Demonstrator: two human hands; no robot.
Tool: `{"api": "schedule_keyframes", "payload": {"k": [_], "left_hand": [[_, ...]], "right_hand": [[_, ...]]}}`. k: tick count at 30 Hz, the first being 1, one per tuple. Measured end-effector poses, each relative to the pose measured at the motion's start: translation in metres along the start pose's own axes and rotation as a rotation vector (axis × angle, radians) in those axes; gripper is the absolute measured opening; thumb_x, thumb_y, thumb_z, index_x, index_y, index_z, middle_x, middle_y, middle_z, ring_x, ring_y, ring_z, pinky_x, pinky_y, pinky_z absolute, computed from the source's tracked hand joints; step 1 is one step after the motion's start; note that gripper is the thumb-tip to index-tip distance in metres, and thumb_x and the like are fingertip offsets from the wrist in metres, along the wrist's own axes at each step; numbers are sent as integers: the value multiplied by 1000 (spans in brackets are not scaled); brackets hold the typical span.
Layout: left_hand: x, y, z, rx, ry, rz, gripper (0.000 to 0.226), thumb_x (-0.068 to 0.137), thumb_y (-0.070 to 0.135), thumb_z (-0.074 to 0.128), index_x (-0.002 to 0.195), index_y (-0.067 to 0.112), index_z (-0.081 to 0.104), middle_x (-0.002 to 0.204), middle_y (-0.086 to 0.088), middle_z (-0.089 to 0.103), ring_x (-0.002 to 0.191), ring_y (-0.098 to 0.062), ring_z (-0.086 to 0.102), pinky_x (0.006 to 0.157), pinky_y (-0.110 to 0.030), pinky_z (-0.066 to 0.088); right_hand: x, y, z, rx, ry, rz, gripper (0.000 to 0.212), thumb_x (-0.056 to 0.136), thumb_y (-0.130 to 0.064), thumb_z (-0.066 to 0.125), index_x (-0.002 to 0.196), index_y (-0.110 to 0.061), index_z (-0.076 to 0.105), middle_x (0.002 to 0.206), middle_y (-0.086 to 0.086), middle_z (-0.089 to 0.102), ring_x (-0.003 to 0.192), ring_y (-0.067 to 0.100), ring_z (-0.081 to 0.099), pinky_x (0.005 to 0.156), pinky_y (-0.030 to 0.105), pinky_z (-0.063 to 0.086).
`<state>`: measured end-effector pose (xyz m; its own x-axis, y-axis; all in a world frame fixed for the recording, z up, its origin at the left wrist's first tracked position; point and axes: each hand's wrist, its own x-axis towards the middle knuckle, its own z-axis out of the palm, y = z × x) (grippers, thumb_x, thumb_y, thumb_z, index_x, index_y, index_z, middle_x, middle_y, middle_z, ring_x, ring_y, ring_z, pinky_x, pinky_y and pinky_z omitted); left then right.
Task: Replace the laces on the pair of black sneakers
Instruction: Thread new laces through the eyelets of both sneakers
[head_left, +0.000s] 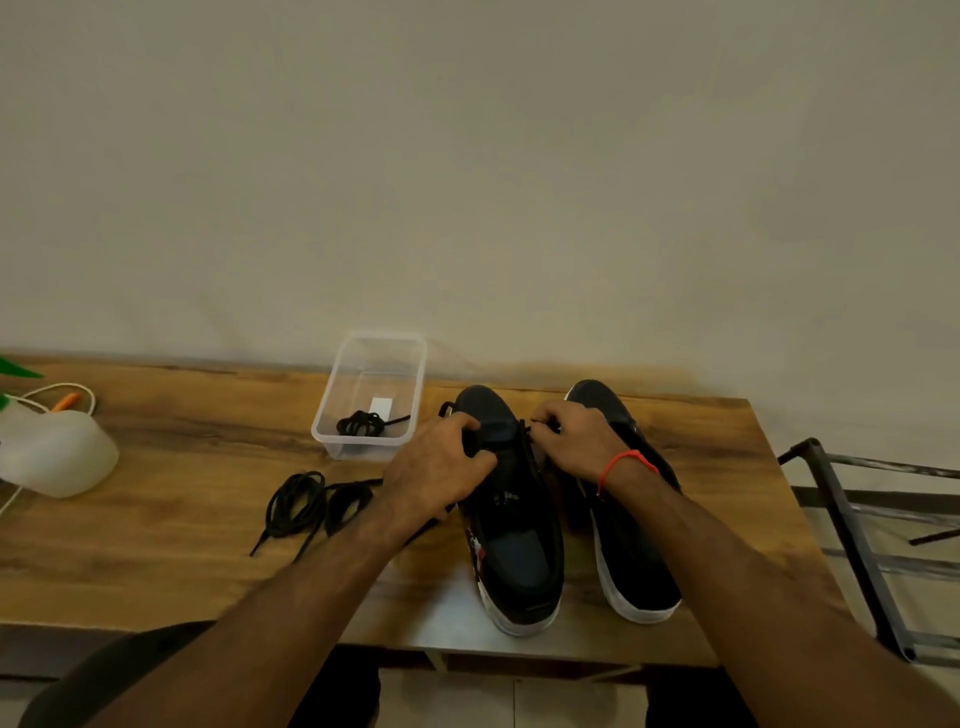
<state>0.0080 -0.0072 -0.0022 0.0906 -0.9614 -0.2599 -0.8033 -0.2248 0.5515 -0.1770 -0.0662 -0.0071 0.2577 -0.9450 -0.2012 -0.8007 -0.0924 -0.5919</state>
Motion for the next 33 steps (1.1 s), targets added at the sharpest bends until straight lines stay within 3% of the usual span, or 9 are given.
{"api": "schedule_keyframes", "payload": {"k": [4,7,12,16,20,23,25,28,33], "left_hand": [[-1,1,-4,-98,-36,-50,45,97,31,60,141,28,48,113,2,56,67,-19,73,50,-36,62],[-1,2,-6,-89,-40,-63,44,97,30,59,140,28,47,103,7,53,65,-18,72,49,-34,61],[-2,3,-4,-96,-72,-59,43,97,29,61,138,28,48,122,0,57,74,-16,70,48,-31,60],[-3,4,-3,-86,-53,-37,43,97,28,60,138,28,48,128,-1,56,78,-16,68,47,-29,59],[-2,4,-2,23,-25,29,37,98,37,58,133,27,52,118,3,61,88,-13,64,71,-36,61],[4,2,-6,29,-8,51,33,100,46,56,118,21,66,104,6,66,89,-8,60,74,-27,49],[9,-1,-13,-39,10,54,31,101,42,57,111,17,72,100,4,69,91,-10,62,74,-24,44],[11,0,-28,-201,165,109,19,102,22,59,110,16,75,102,7,71,86,-5,60,76,-20,44],[1,16,-49,-786,161,73,35,102,-4,48,116,18,70,110,1,72,48,-7,53,45,-22,48]], "right_hand": [[-4,3,-8,256,54,115,23,97,-22,54,78,-14,44,75,-3,67,58,11,63,54,20,40],[-5,6,-18,477,124,188,20,96,-23,53,81,-12,46,80,9,76,50,13,65,45,19,41],[-11,8,-42,728,264,248,17,95,-23,49,83,-11,49,89,21,74,42,16,50,35,20,30],[-14,12,-58,867,357,260,12,88,-21,43,92,-9,44,87,16,76,40,16,41,39,21,25],[-17,11,-58,786,223,177,13,96,-16,44,86,-8,45,86,17,75,47,20,45,41,26,27],[-20,5,-55,460,88,75,27,102,-23,48,83,-11,63,73,9,67,52,16,48,47,27,34],[-22,1,-56,213,83,-15,28,104,-30,50,91,-18,71,69,-3,60,55,6,49,55,20,36],[-21,-6,-57,172,182,-93,28,106,-30,46,100,-18,71,80,-6,69,64,-1,54,61,16,38],[-31,-21,-64,285,350,-6,50,103,-54,35,80,-14,55,68,-5,51,63,12,49,64,29,39]]}}
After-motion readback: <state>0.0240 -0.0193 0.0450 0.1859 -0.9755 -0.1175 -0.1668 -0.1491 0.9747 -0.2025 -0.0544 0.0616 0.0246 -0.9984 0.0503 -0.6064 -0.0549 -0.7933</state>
